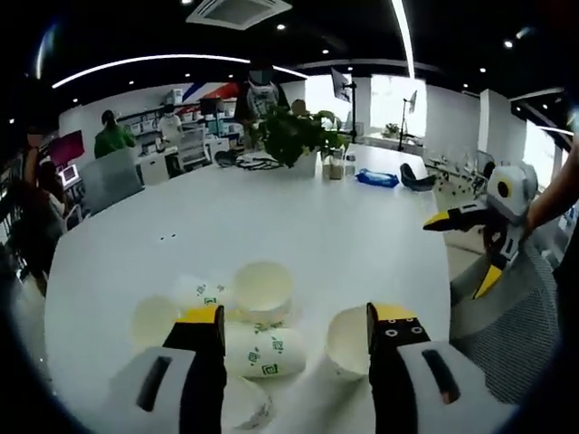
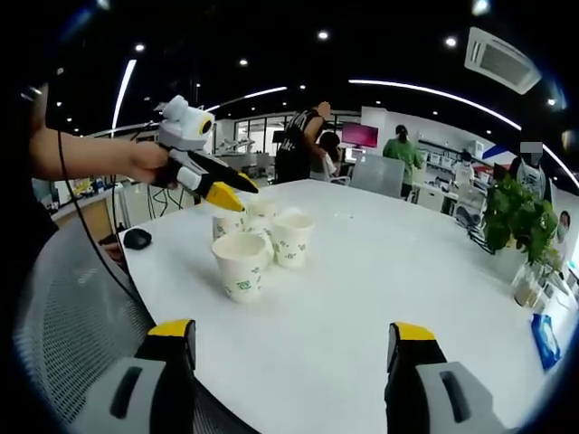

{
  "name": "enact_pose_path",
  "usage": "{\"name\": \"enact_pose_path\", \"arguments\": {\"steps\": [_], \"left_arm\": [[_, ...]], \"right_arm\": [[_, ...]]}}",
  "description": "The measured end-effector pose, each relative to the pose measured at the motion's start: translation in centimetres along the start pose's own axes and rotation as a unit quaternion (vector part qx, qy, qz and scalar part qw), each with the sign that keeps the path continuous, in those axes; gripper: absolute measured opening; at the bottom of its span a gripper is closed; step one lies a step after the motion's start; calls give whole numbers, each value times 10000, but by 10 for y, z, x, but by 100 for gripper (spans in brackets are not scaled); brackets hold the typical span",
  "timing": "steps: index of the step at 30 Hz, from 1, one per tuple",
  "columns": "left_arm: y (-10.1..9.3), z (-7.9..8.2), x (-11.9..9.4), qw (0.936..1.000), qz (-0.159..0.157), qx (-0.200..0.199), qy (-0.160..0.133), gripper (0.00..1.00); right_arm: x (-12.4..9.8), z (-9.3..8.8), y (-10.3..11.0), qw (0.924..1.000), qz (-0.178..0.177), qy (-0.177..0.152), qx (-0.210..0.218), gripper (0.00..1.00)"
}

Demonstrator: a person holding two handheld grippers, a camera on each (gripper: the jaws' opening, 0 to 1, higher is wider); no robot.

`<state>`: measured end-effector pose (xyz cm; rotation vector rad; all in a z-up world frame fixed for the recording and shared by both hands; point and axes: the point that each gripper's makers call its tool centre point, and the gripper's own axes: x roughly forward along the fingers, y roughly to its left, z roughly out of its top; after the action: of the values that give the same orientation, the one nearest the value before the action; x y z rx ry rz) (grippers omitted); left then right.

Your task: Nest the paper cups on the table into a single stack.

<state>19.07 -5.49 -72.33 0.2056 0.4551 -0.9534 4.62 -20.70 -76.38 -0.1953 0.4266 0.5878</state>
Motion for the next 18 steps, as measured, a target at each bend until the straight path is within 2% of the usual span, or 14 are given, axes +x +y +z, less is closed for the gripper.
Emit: {"name": "enact_pose_path", "arguments": {"steps": [10,18], "left_arm": [[16,9,12,9983,293,-438,-236,61],[29,8,23,9968,412,-635,-251,51]], "right_arm": [[0,1,-1,10000,-17,-27,-20,88],[0,1,0,10000,-15,-18,-17,87]]}}
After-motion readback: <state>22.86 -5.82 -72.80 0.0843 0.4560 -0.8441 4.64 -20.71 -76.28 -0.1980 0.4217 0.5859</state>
